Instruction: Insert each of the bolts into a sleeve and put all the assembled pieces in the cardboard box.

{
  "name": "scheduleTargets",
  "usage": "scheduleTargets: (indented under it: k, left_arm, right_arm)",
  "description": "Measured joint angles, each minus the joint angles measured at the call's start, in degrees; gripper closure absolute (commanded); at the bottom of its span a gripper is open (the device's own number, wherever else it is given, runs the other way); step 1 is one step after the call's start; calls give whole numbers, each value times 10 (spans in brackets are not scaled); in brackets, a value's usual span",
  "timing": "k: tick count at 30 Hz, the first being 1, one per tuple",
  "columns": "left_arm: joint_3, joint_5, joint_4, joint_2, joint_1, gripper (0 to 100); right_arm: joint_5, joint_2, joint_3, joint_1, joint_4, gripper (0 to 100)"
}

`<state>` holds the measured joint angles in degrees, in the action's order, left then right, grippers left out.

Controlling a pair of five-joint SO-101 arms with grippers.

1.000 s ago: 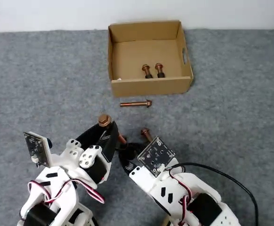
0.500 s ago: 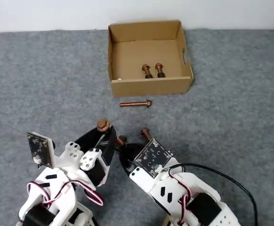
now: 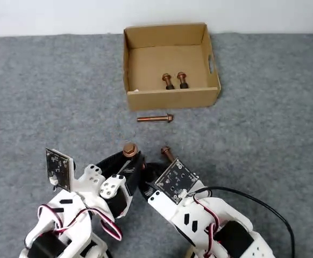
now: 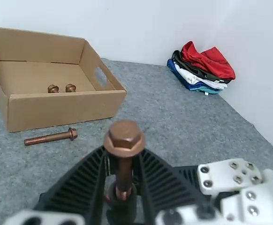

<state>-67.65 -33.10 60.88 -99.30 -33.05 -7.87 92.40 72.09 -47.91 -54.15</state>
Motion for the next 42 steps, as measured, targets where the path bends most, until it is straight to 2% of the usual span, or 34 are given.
scheduleTargets:
  k: [4, 8, 19, 27, 30, 34, 38, 42]
  left_arm:
    - [-11, 2, 31, 1, -3, 905]
    - [-13, 35, 48, -4, -3, 818]
    - [-10, 45, 76, -1, -2, 812]
    - [7, 123, 78, -6, 76, 812]
    - [33, 129, 80, -4, 86, 812]
    - [58, 133, 101, -4, 93, 830]
    - [64, 133, 112, -5, 96, 991]
    - [63, 135, 105, -5, 149, 997]
  right_arm:
    - [0, 0, 0, -3, 2, 991]
    - [0, 0, 0, -3, 2, 991]
    - [0, 0, 0, -3, 2, 991]
    - [-2, -1, 1, -2, 2, 991]
    - [-2, -1, 1, -2, 2, 991]
    - [-2, -1, 0, -2, 2, 991]
    - [-2, -1, 0, 21, 2, 991]
    - [-2, -1, 0, 73, 2, 991]
